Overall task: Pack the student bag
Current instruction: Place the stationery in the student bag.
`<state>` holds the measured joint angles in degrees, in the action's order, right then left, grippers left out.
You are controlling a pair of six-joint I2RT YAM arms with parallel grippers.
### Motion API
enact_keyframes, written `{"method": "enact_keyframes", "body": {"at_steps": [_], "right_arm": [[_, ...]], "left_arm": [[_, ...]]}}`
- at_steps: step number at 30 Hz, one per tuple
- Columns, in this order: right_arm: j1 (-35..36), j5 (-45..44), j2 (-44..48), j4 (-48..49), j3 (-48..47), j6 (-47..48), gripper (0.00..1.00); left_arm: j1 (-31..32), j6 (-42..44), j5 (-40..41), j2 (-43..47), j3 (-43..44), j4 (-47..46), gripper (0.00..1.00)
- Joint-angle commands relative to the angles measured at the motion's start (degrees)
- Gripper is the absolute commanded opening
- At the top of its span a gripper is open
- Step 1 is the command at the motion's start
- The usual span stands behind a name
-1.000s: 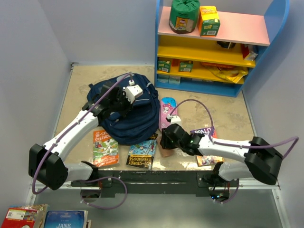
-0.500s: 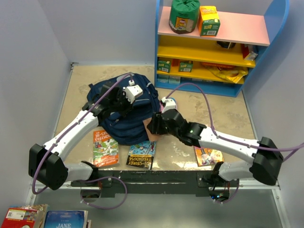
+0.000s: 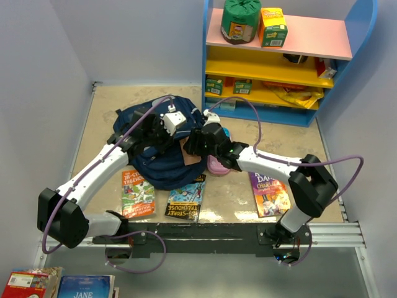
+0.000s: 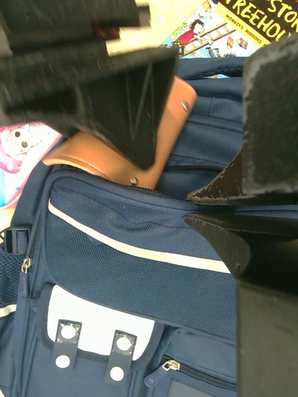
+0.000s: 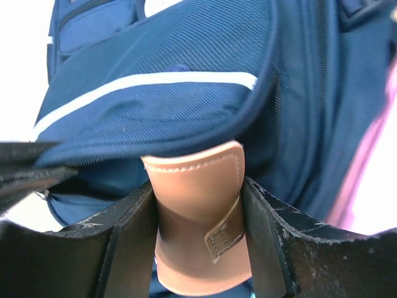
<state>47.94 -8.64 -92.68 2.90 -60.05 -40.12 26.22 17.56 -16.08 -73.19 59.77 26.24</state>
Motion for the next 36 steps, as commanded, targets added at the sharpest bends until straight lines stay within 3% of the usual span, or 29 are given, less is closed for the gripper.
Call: {"method": "enact_keyframes", "body": {"at_steps": [1, 7, 8, 12, 16, 25, 27, 28, 30, 31, 34, 36], "right_arm": [[-0.1, 3.5, -2.7, 8.9, -3.5, -4.9, 0.55], [0.0, 7.0, -8.2, 7.9, -6.9, -10.4, 0.64], [0.0, 7.8, -8.7, 8.0, -7.2, -10.9, 0.72], [-0.5, 7.8, -7.8, 6.7, -7.0, -9.5, 0.84], [-2.6, 10.2, -2.0, 10.4, -0.8, -8.0, 0.85], [-3.1, 8.0, 5.6, 5.0, 3.3, -0.8, 0.88], [-3.1, 7.5, 9.8, 4.5, 5.5, 2.1, 0.83], [-3.1, 7.8, 11.1, 4.3, 6.3, 3.2, 0.71], [-3.1, 8.3, 14.4, 3.3, 8.9, 5.2, 0.59], [-3.1, 8.4, 15.2, 3.0, 9.8, 6.2, 0.41], [-3.0, 12.2, 17.9, 3.7, 13.5, 7.8, 0.11], [-2.7, 15.3, 17.8, 4.7, 15.6, 8.4, 0.06]], "left_arm": [[0.4, -1.0, -5.4, 1.7, 0.8, -2.9, 0.0], [0.4, -1.3, -6.2, 1.5, 0.5, -3.4, 0.0], [0.4, -1.4, -6.4, 1.5, 0.5, -3.4, 0.0], [0.4, -1.4, -6.6, 1.8, 0.5, -3.1, 0.0], [0.4, -1.0, -6.2, 2.7, -1.0, -3.6, 0.0], [0.4, -0.9, -5.5, 2.8, -1.2, -3.2, 0.0], [0.4, -0.9, -5.4, 2.4, -1.1, -3.1, 0.0], [0.4, -0.9, -5.4, 2.3, -1.0, -3.1, 0.0], [0.5, -0.8, -5.4, 2.1, -0.8, -3.3, 0.0], [0.4, -0.8, -5.4, 2.1, -0.5, -3.2, 0.0], [0.4, -0.9, -5.1, 1.9, -0.2, -3.2, 0.0], [0.4, -0.7, -5.0, 1.7, 0.0, -3.1, 0.0]]}}
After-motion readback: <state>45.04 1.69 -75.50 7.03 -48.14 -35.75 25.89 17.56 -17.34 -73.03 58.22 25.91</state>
